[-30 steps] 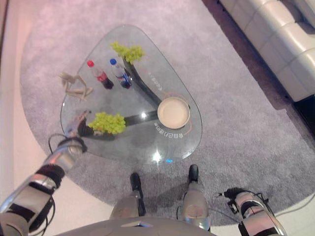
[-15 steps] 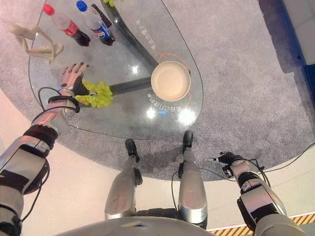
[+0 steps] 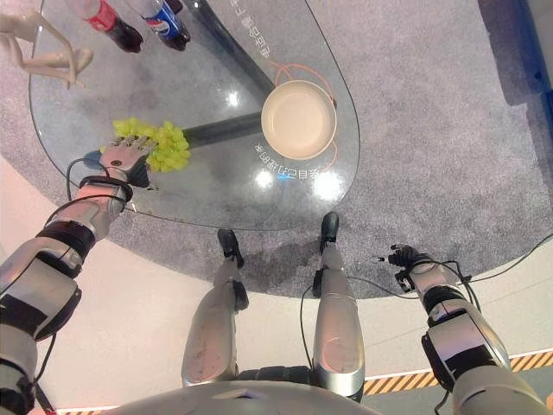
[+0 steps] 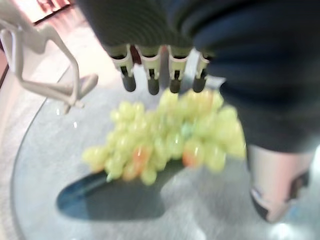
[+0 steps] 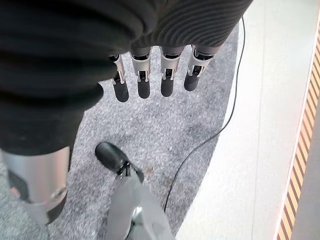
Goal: Pick up fruits into the plate
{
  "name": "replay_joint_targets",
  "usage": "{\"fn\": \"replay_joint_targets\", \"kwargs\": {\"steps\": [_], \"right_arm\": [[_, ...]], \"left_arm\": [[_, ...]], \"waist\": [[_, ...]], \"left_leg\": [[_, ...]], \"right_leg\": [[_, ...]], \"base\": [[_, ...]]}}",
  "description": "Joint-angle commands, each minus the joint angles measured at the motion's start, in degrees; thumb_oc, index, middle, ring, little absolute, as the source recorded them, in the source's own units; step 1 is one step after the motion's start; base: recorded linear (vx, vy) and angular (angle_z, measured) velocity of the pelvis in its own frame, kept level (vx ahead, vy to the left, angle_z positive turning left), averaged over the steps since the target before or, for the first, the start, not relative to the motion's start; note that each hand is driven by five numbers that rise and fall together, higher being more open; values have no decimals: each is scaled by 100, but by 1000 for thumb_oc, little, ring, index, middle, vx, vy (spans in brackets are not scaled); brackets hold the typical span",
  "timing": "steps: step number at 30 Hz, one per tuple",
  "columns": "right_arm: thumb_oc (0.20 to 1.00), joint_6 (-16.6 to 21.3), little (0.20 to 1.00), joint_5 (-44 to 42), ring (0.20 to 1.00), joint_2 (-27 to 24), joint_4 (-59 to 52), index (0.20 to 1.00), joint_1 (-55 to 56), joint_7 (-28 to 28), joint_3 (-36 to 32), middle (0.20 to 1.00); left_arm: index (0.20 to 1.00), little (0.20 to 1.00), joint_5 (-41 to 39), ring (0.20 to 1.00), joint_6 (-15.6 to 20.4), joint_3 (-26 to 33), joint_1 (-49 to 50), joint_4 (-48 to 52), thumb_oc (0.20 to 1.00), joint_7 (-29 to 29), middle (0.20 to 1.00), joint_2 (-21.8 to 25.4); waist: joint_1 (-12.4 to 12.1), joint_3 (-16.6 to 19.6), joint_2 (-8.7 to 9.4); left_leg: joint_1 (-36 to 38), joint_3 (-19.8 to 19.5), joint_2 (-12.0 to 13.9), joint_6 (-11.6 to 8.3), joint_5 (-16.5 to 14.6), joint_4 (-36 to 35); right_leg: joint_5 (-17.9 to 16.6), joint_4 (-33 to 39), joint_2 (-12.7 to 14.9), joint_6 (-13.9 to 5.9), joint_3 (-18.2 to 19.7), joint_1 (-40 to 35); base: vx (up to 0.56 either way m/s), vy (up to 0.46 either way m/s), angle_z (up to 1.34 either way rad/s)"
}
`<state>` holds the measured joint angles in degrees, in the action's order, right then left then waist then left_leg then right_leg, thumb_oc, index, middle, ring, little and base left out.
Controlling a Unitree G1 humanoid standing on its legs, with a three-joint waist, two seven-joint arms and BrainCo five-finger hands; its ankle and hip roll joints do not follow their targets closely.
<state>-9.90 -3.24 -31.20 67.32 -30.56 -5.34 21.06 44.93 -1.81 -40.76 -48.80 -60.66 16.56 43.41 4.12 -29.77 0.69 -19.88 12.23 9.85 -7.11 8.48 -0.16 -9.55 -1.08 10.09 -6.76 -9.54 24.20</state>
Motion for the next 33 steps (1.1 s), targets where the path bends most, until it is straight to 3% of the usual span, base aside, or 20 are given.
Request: {"fn": "replay_joint_targets", "kwargs": {"steps": [1, 7, 8, 10, 12, 14, 17, 21, 27, 33], "right_arm": [[1000, -4, 1000, -110, 1000, -402, 143, 1000, 13, -3, 60, 1000], [1000, 55, 1000, -66, 1000, -523, 155, 1000, 2, -65, 54, 1000], [1000, 114, 1000, -18, 1000, -559, 185, 1000, -4, -112, 61, 1000], [1000, 134, 1000, 0, 1000, -553, 191, 1000, -10, -117, 86, 1000], [1000, 176, 1000, 15, 1000, -521, 209, 1000, -1, -141, 159, 1000], [1000, 182, 1000, -2, 1000, -441, 180, 1000, 64, -142, 219, 1000], [1000, 178, 1000, -68, 1000, -280, 122, 1000, 202, -61, 302, 1000], [1000, 248, 1000, -111, 1000, -39, 51, 1000, 446, 45, 417, 1000], [1000, 278, 1000, -134, 1000, 116, -68, 1000, 547, 45, 484, 1000], [1000, 268, 1000, -158, 1000, 228, -131, 1000, 558, 74, 547, 1000]], "left_arm": [[1000, 1000, 439, 1000, -385, 59, 134, -447, 1000, 62, 1000, 331], [1000, 1000, 443, 1000, -696, 169, 447, -643, 1000, 426, 1000, 281], [1000, 1000, 324, 1000, -969, 272, 508, -733, 1000, 812, 1000, 253], [1000, 1000, 258, 1000, -1125, 362, 513, -777, 1000, 1075, 1000, 245], [1000, 1000, -92, 1000, -1260, 580, 483, -853, 1000, 1815, 1000, 256], [1000, 1000, -405, 1000, -1160, 900, 384, -734, 1000, 2596, 1000, 297], [1000, 1000, -796, 1000, -1023, 1318, 203, -500, 1000, 3134, 1000, 385], [1000, 1000, -1323, 1000, -575, 1596, -173, -215, 1000, 3734, 1000, 548], [1000, 1000, -1473, 1000, -141, 1657, -546, -115, 1000, 4097, 1000, 631], [1000, 1000, -907, 1000, 137, 1387, -766, -132, 1000, 3628, 1000, 571]], "waist": [[-3, -2, 44], [21, -2, -14], [36, -2, -25], [45, -2, -23], [51, -2, -2], [39, -2, 55], [9, -2, 148], [-19, -2, 265], [-16, -2, 342], [24, -2, 374]], "left_leg": [[-697, -36, -495, 154, -555, 861], [-818, -57, -518, 147, -554, 929], [-886, -65, -524, 146, -549, 968], [-939, -70, -529, 149, -543, 994], [-1003, -80, -535, 147, -528, 1013], [-1089, -101, -539, 149, -527, 1047], [-1142, -133, -539, 156, -525, 1033], [-1169, -200, -516, 175, -561, 1036], [-1177, -234, -492, 184, -600, 1078], [-1193, -212, -464, 181, -628, 1110]], "right_leg": [[659, -864, -177, 68, -215, 406], [680, -917, -193, 103, -184, 527], [693, -949, -204, 124, -159, 589], [698, -971, -216, 139, -138, 639], [703, -988, -235, 160, -111, 698], [717, -1012, -259, 183, -89, 767], [733, -1022, -299, 199, -76, 811], [754, -1061, -325, 201, -94, 828], [755, -1121, -324, 196, -123, 844], [719, -1140, -313, 183, -121, 889]], "base": [[12, 25, -6], [11, 44, -5], [8, 52, -1], [5, 44, 2], [1, 16, 1], [0, -10, -2], [-15, -44, 0], [-8, -92, 5], [-4, -54, 7], [-2, -18, 1]]}}
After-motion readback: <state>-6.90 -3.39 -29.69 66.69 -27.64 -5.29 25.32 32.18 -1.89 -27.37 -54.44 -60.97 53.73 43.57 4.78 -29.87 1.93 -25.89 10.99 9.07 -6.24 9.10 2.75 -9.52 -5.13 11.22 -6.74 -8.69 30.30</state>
